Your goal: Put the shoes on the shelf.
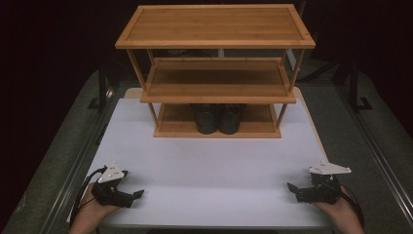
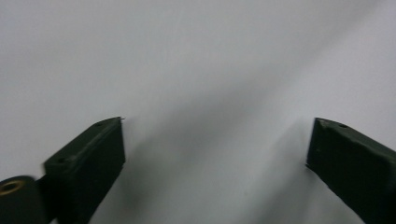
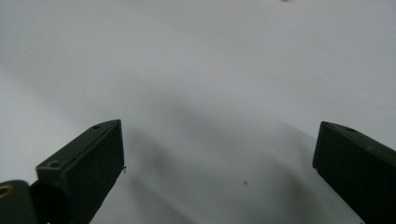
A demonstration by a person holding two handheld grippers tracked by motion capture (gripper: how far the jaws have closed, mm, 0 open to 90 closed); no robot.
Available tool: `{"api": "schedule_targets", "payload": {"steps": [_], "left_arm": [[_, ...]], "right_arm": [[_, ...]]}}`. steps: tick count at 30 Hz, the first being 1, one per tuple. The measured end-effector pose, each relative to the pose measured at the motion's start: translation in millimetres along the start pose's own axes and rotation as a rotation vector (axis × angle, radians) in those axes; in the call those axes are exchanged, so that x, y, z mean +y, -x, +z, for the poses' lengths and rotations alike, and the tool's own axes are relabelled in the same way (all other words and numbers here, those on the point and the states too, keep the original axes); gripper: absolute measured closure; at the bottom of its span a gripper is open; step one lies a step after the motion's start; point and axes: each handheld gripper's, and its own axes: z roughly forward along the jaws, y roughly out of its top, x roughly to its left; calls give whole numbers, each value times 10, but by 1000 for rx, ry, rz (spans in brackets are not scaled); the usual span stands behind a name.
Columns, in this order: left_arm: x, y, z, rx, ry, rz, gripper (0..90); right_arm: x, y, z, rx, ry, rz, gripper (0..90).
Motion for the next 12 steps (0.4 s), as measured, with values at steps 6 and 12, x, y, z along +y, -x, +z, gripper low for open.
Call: {"api": "schedule_targets", "payload": {"steps": [6, 12], "left_arm": [[-3, 3, 3, 0, 2, 1, 14], [-4, 4, 5, 0, 2, 2, 14]], "right_arm": [[-32, 19, 35, 16, -35, 4, 18], [-32, 34, 39, 23, -39, 16, 18]]}}
